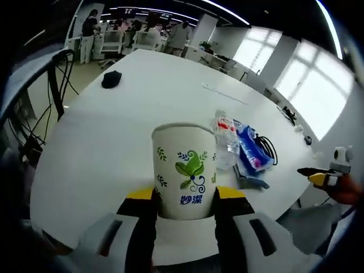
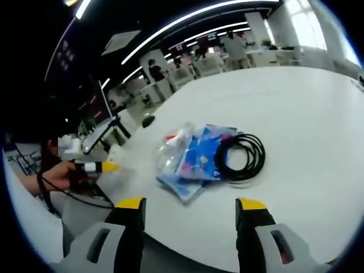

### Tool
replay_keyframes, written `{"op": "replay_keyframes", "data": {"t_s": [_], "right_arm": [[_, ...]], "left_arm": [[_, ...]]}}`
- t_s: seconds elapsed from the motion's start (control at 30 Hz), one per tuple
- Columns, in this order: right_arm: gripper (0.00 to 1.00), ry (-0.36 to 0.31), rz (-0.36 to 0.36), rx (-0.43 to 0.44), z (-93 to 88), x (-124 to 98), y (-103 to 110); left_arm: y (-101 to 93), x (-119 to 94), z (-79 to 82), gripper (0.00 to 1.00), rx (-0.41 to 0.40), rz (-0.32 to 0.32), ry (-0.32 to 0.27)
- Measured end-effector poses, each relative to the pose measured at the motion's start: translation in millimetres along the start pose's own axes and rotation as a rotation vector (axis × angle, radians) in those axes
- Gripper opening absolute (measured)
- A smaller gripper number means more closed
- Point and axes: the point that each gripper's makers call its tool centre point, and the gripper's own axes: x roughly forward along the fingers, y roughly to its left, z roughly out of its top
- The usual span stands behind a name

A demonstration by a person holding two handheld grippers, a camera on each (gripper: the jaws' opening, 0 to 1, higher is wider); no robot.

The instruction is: Arrange the tabletop items into an orderly group along one side of the table until the central work area is clear of visible clutter.

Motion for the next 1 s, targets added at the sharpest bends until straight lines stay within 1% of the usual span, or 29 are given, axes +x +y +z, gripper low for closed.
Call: {"op": "replay_keyframes", "data": {"t_s": [0.03,0.17,0.2,0.27,0.3,0.4,0.43,0.5,0.53,0.63,0.73,0.77,0.8,0.83,0.87,0.9,1.0], "right_arm": [[0.64,0.002,0.005,-0.006,0.5,1.2,1.2],[0.64,-0.006,0.026,-0.016,4.0,2.7,5.7],[0.64,-0.007,0.031,-0.012,3.9,3.5,6.2],[0.64,-0.002,0.039,-0.014,2.4,4.6,8.8],[0.64,-0.001,0.047,-0.015,1.7,5.4,12.0],[0.63,-0.005,0.074,-0.008,0.8,6.9,21.0],[0.62,-0.010,0.090,0.000,1.2,7.2,24.3],[0.60,-0.023,0.113,0.017,3.0,8.1,29.4],[0.59,-0.029,0.122,0.024,3.9,8.6,31.9],[0.58,-0.035,0.155,0.035,5.8,10.6,41.0],[0.58,-0.033,0.183,0.033,8.1,13.8,48.9],[0.58,-0.033,0.190,0.032,9.0,14.6,49.3],[0.58,-0.033,0.198,0.029,10.4,15.3,50.6],[0.58,-0.033,0.205,0.026,11.8,15.2,53.5],[0.57,-0.034,0.215,0.022,13.8,15.2,56.8],[0.57,-0.036,0.221,0.019,15.5,14.9,60.0],[0.57,-0.044,0.252,0.021,20.9,15.6,67.3]], "left_arm": [[0.5,-1.8,-0.3,0.37,0.021,-0.008,0.001],[-13.7,-6.0,-2.8,0.37,0.098,-0.037,0.011],[-16.3,-6.2,-3.2,0.37,0.107,-0.041,0.012],[-23.5,-5.6,-5.3,0.37,0.148,-0.068,0.025],[-23.0,-5.3,-5.5,0.37,0.171,-0.077,0.029],[-41.7,-3.5,-8.2,0.37,0.278,-0.112,0.051],[-46.7,-3.5,-8.8,0.37,0.292,-0.120,0.052],[-55.9,-1.0,-10.1,0.37,0.344,-0.143,0.061],[-64.9,-0.1,-11.8,0.37,0.375,-0.158,0.067],[-80.2,2.9,-14.6,0.37,0.407,-0.182,0.076],[-96.7,6.4,-16.4,0.37,0.444,-0.221,0.081],[-104.8,5.8,-17.0,0.37,0.461,-0.237,0.085],[-109.4,6.3,-17.9,0.37,0.479,-0.249,0.088],[-118.5,4.1,-18.6,0.37,0.511,-0.266,0.092],[-120.4,4.1,-18.9,0.37,0.518,-0.269,0.092],[-126.0,5.1,-21.3,0.37,0.547,-0.293,0.096],[-136.8,5.1,-27.6,0.37,0.621,-0.326,0.111]]}}
